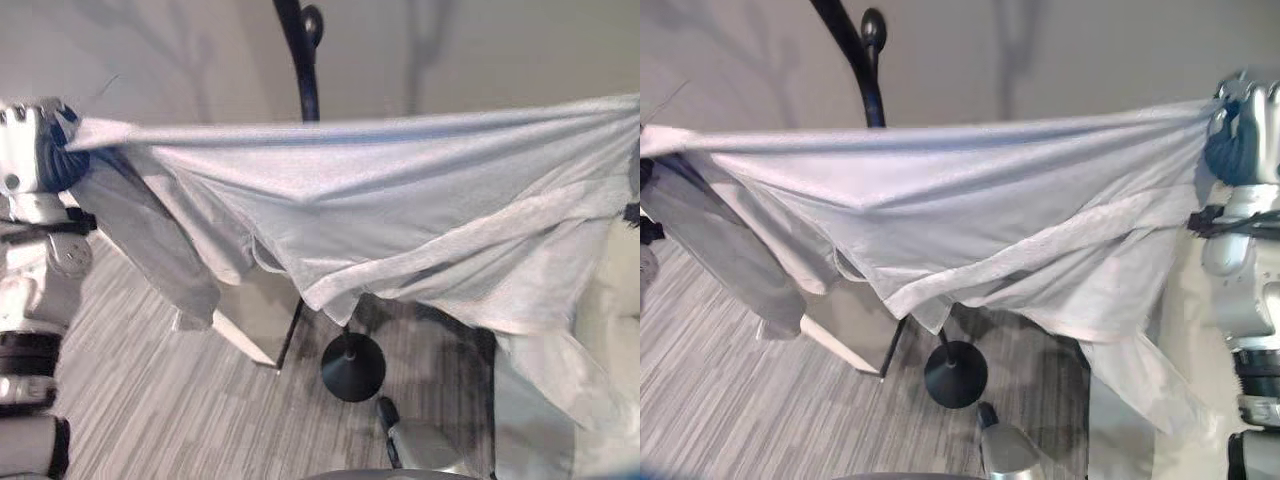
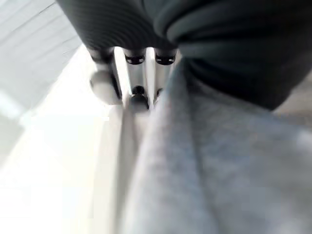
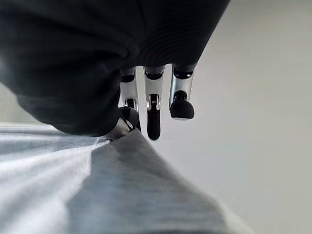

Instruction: Hang the clothes on the sofa on the clothes rack.

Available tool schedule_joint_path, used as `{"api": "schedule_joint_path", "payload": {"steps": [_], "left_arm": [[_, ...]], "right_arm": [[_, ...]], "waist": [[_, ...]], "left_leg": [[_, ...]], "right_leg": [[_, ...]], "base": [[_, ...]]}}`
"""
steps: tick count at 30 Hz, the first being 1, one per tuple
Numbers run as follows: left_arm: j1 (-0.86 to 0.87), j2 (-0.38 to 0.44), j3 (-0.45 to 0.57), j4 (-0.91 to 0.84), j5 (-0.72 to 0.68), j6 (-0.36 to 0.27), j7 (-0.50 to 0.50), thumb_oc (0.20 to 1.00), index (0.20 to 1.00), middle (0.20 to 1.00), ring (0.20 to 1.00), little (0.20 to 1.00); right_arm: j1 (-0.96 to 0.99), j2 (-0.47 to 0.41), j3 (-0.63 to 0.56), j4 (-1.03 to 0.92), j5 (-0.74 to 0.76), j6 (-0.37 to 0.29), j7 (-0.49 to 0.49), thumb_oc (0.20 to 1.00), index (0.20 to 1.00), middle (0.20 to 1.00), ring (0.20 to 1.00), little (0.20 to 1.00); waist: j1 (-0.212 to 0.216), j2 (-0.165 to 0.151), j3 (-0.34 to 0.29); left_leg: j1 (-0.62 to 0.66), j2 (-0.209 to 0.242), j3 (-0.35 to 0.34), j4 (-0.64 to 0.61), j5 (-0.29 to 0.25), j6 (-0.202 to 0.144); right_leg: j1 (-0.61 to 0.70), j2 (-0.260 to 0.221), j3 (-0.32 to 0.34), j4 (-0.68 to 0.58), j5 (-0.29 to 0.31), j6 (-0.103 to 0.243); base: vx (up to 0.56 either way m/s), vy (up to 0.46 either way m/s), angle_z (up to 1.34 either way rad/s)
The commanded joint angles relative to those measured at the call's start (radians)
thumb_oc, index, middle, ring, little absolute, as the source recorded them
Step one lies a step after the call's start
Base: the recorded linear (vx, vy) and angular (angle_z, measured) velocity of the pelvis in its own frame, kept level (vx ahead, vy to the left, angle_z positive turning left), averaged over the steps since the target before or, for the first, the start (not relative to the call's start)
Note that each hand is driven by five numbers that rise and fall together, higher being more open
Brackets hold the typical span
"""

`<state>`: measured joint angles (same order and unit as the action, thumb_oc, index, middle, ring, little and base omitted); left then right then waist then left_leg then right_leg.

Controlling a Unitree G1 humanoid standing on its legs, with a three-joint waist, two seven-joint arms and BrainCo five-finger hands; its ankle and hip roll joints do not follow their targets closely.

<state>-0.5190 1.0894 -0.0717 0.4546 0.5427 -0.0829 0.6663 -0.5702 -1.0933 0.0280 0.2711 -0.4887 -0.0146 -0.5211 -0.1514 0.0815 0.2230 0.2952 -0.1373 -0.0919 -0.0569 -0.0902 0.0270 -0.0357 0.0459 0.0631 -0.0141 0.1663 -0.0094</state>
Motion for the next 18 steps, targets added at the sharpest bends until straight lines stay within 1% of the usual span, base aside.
{"api": "schedule_joint_path", "payload": {"steps": [1, 2, 3, 4, 6, 7, 8, 10, 12, 14, 15, 16, 18], "left_arm": [[-0.147, 0.132, -0.017, 0.165, -0.083, 0.090, 0.001, 0.200, 0.200, 0.200, 0.200, 0.200], [-0.243, 0.140, -0.118, 0.224, -0.098, 0.087, -0.004, 0.200, 0.200, 0.200, 0.200, 0.200], [-0.304, 0.153, -0.195, 0.254, -0.101, 0.084, -0.021, 0.200, 0.200, 0.200, 0.200, 0.200], [-0.329, 0.153, -0.218, 0.266, -0.105, 0.084, -0.023, 0.200, 0.200, 0.200, 0.200, 0.200], [-0.403, 0.164, -0.305, 0.293, -0.106, 0.084, -0.038, 0.200, 0.200, 0.200, 0.200, 0.200], [-0.466, 0.158, -0.370, 0.322, -0.114, 0.079, -0.050, 0.200, 0.200, 0.200, 0.200, 0.200], [-0.474, 0.157, -0.378, 0.327, -0.116, 0.078, -0.049, 0.200, 0.200, 0.200, 0.200, 0.200], [-0.555, 0.138, -0.478, 0.367, -0.128, 0.075, -0.073, 0.200, 0.200, 0.200, 0.200, 0.200], [-0.567, 0.124, -0.506, 0.356, -0.120, 0.073, -0.089, 0.200, 0.200, 0.200, 0.200, 0.200], [-0.519, 0.098, -0.480, 0.336, -0.106, 0.073, -0.109, 0.200, 0.200, 0.200, 0.200, 0.200], [-0.510, 0.098, -0.473, 0.330, -0.103, 0.075, -0.110, 0.200, 0.200, 0.200, 0.200, 0.200], [-0.454, 0.061, -0.455, 0.318, -0.080, 0.068, -0.137, 0.200, 0.200, 0.200, 0.200, 0.200], [-0.374, 0.016, -0.428, 0.302, -0.055, 0.065, -0.164, 0.200, 0.200, 0.200, 0.200, 0.200]], "right_arm": [[-0.165, -0.075, 0.044, 0.055, 0.120, 0.012, -0.047, 0.200, 0.200, 0.200, 0.200, 0.200], [-0.243, -0.095, 0.118, 0.114, 0.150, 0.003, -0.053, 0.200, 0.200, 0.200, 0.200, 0.200], [-0.291, -0.111, 0.168, 0.140, 0.168, 0.004, -0.047, 0.200, 0.200, 0.200, 0.200, 0.200], [-0.307, -0.111, 0.182, 0.152, 0.173, 0.004, -0.048, 0.200, 0.200, 0.200, 0.200, 0.200], [-0.363, -0.139, 0.244, 0.180, 0.178, 0.000, -0.041, 0.200, 0.200, 0.200, 0.200, 0.200], [-0.414, -0.147, 0.295, 0.205, 0.184, -0.003, -0.039, 0.200, 0.200, 0.200, 0.200, 0.200], [-0.420, -0.147, 0.300, 0.210, 0.185, -0.004, -0.039, 0.200, 0.200, 0.200, 0.200, 0.200], [-0.508, -0.155, 0.389, 0.226, 0.197, -0.012, -0.027, 0.200, 0.200, 0.200, 0.200, 0.200], [-0.525, -0.153, 0.418, 0.229, 0.196, -0.015, -0.018, 0.200, 0.200, 0.200, 0.200, 0.200], [-0.493, -0.147, 0.403, 0.224, 0.185, -0.014, -0.009, 0.200, 0.200, 0.200, 0.200, 0.200], [-0.485, -0.147, 0.397, 0.220, 0.183, -0.014, -0.009, 0.200, 0.200, 0.200, 0.200, 0.200], [-0.439, -0.125, 0.370, 0.215, 0.182, -0.019, 0.003, 0.200, 0.200, 0.200, 0.200, 0.200], [-0.365, -0.102, 0.335, 0.193, 0.175, -0.024, 0.022, 0.200, 0.200, 0.200, 0.200, 0.200]], "waist": [[-0.014, -0.019, -0.047], [-0.011, -0.023, -0.046], [-0.004, -0.031, -0.045], [-0.002, -0.033, -0.044], [0.004, -0.044, -0.047], [0.007, -0.046, -0.048], [0.007, -0.046, -0.047], [0.008, -0.057, -0.047], [0.011, -0.061, -0.041], [0.013, -0.064, -0.037], [0.014, -0.064, -0.039], [0.012, -0.067, -0.029], [0.011, -0.068, -0.032]], "left_leg": [[-0.062, 0.150, 0.108, -0.030, 0.149, -0.031], [-0.068, 0.151, 0.103, -0.030, 0.151, -0.030], [-0.072, 0.157, 0.102, -0.030, 0.147, -0.029], [-0.073, 0.156, 0.102, -0.030, 0.147, -0.029], [-0.074, 0.161, 0.103, -0.030, 0.145, -0.030], [-0.077, 0.162, 0.103, -0.030, 0.143, -0.030], [-0.077, 0.162, 0.103, -0.030, 0.143, -0.030], [-0.080, 0.167, 0.103, -0.030, 0.136, -0.032], [-0.083, 0.169, 0.102, -0.030, 0.132, -0.031], [-0.088, 0.169, 0.101, -0.030, 0.132, -0.031], [-0.088, 0.169, 0.101, -0.030, 0.132, -0.031], [-0.095, 0.168, 0.100, -0.030, 0.136, -0.031], [-0.098, 0.168, 0.099, -0.030, 0.130, -0.032]], "right_leg": [[0.060, -0.049, -0.007, -0.004, -0.080, 0.049], [0.066, -0.054, -0.011, -0.016, -0.073, 0.050], [0.073, -0.058, -0.010, -0.018, -0.069, 0.051], [0.073, -0.059, -0.010, -0.020, -0.069, 0.052], [0.077, -0.061, -0.009, -0.017, -0.067, 0.052], [0.075, -0.062, -0.010, -0.017, -0.068, 0.052], [0.075, -0.062, -0.010, -0.017, -0.068, 0.052], [0.072, -0.064, -0.009, -0.023, -0.065, 0.052], [0.071, -0.065, -0.011, -0.028, -0.065, 0.053], [0.070, -0.065, -0.012, -0.034, -0.062, 0.054], [0.070, -0.065, -0.012, -0.034, -0.061, 0.054], [0.067, -0.066, -0.010, -0.035, -0.057, 0.054], [0.070, -0.068, -0.010, -0.039, -0.060, 0.056]], "base": [[0.04, -0.059, 0.27], [0.06, -0.065, 0.22], [0.04, -0.056, 0.20], [0.04, -0.054, 0.34], [0.04, -0.034, 0.28], [0.00, 0.000, 0.00], [0.04, -0.032, -0.03], [0.04, -0.033, -0.11], [0.02, -0.034, 0.06], [0.02, -0.038, 0.37], [-0.01, -0.040, 0.17], [0.01, -0.032, -0.06], [0.00, -0.021, -0.08]]}}
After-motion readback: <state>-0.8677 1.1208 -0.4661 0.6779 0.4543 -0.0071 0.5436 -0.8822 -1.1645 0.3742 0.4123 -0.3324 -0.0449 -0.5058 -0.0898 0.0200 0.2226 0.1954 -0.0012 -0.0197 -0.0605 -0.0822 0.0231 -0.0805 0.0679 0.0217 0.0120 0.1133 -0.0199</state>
